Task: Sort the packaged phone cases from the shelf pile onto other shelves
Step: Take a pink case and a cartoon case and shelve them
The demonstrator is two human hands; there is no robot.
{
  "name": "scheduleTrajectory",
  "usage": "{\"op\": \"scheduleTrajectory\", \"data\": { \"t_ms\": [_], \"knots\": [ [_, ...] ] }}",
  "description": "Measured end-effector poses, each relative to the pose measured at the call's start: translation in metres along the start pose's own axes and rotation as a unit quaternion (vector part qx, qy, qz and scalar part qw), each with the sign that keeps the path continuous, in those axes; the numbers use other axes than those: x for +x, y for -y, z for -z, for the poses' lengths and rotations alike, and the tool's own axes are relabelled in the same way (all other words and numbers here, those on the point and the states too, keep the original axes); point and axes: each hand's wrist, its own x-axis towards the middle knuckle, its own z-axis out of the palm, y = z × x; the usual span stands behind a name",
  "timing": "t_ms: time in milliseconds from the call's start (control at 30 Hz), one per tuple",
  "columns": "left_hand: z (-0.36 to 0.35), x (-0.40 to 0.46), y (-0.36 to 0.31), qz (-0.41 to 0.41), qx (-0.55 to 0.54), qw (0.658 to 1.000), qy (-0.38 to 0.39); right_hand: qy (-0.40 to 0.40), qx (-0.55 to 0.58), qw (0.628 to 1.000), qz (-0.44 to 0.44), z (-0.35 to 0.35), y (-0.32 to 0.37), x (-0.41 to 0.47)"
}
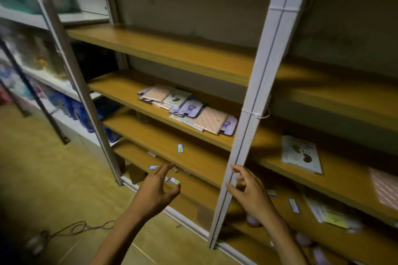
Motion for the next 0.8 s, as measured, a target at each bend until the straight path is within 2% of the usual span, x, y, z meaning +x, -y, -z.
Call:
{"op": "scheduleTrajectory", "data": {
  "t_ms": [233, 400, 633, 800],
  "knots": [
    [0.037, 0.000, 0.051, 0.039, -0.012, 0.999, -0.028, 0.052, 0.008, 0.998, 0.035, -0.048, 0.053, 0.045],
    [0.057, 0.036, 0.076, 0.051, -0.006, 0.998, -0.042, 0.062, 0.020, 0.997, 0.048, -0.076, 0.075, 0.098],
    [0.071, 0.131, 0.112, 0.059, 0.014, 0.997, -0.049, 0.036, 0.055, 0.997, 0.041, -0.096, 0.081, 0.197],
    [0.080, 0.193, 0.127, 0.057, 0.019, 0.996, -0.060, -0.007, 0.031, 0.999, 0.026, -0.099, 0.079, 0.251]
  ]
}}
